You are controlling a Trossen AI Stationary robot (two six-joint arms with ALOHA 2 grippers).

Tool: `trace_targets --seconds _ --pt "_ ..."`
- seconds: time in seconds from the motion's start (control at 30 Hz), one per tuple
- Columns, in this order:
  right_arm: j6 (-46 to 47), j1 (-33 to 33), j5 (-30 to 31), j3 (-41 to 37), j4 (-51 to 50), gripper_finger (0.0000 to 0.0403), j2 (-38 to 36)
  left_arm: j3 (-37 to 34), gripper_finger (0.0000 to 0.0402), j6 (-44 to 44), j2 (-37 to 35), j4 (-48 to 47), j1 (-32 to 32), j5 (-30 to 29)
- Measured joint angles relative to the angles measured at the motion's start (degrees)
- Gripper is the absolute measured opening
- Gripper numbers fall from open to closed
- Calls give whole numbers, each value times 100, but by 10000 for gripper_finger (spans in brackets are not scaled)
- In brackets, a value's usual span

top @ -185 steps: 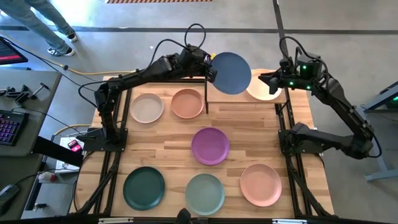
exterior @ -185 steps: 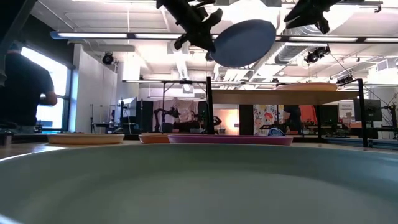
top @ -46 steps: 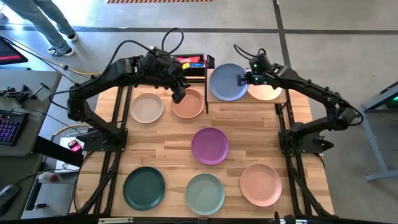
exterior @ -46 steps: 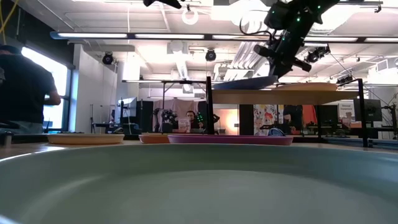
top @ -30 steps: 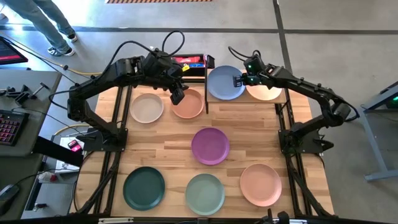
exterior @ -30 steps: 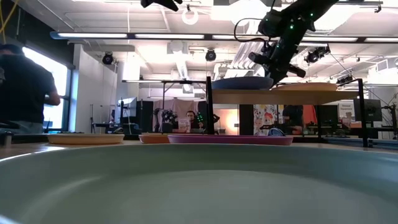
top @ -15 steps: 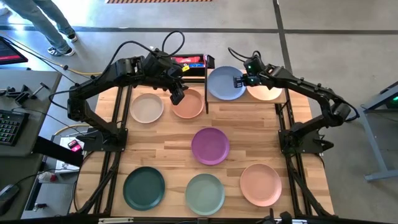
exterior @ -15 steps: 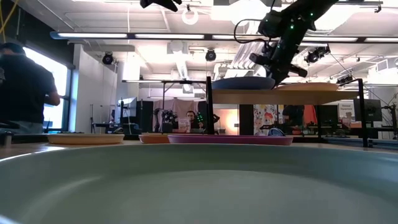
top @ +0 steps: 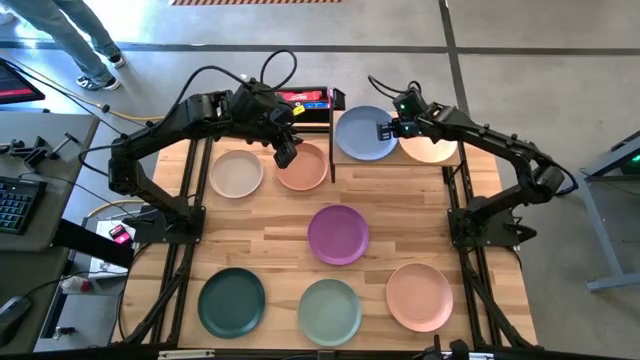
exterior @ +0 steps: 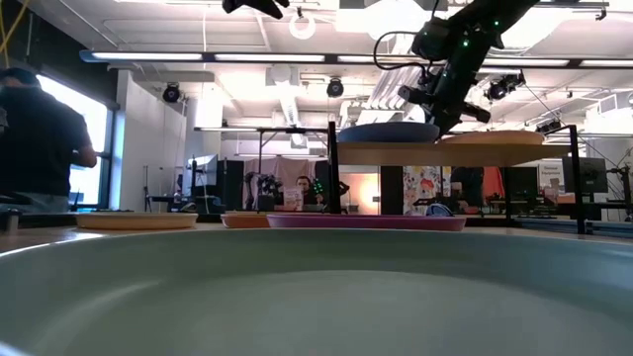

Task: Place and stack plates onto a shelf
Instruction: Put the blue plate on the shelf

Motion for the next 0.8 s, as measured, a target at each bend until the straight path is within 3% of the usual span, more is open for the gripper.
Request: trace_targets --seconds 0.2,0.57,0.8 --pt "-26 0 -177 -2 21 7 2 0 129 2 0 0 0 0" --pt "-85 0 -199 -5 74 78 4 0 129 4 0 -2 0 0" --pt "-304 0 -240 558 -528 89 7 0 129 4 0 -175 1 0"
